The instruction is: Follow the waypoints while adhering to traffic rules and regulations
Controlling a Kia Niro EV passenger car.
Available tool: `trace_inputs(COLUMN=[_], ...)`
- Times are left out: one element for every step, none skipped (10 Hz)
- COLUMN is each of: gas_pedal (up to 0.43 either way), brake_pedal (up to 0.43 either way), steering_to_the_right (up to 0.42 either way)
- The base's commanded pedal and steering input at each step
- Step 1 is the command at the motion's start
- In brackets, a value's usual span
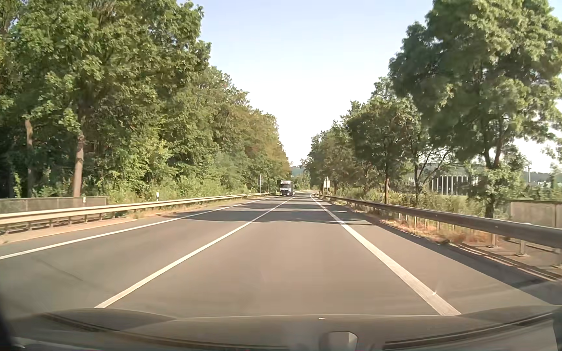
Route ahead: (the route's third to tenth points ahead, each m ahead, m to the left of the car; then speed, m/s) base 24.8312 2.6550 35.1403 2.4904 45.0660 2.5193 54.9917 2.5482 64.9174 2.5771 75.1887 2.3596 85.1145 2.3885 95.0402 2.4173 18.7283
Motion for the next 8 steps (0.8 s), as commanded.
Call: trace_inputs(gas_pedal=[0.138, 0.138, 0.138, 0.150, 0.150, 0.157, 0.169, 0.169], brake_pedal=[0.006, 0.006, 0.006, 0.006, 0.006, 0.006, 0.006, 0.006], steering_to_the_right=[0.001, 0.001, 0.001, 0.001, 0.000, 0.000, 0.000, 0.000])
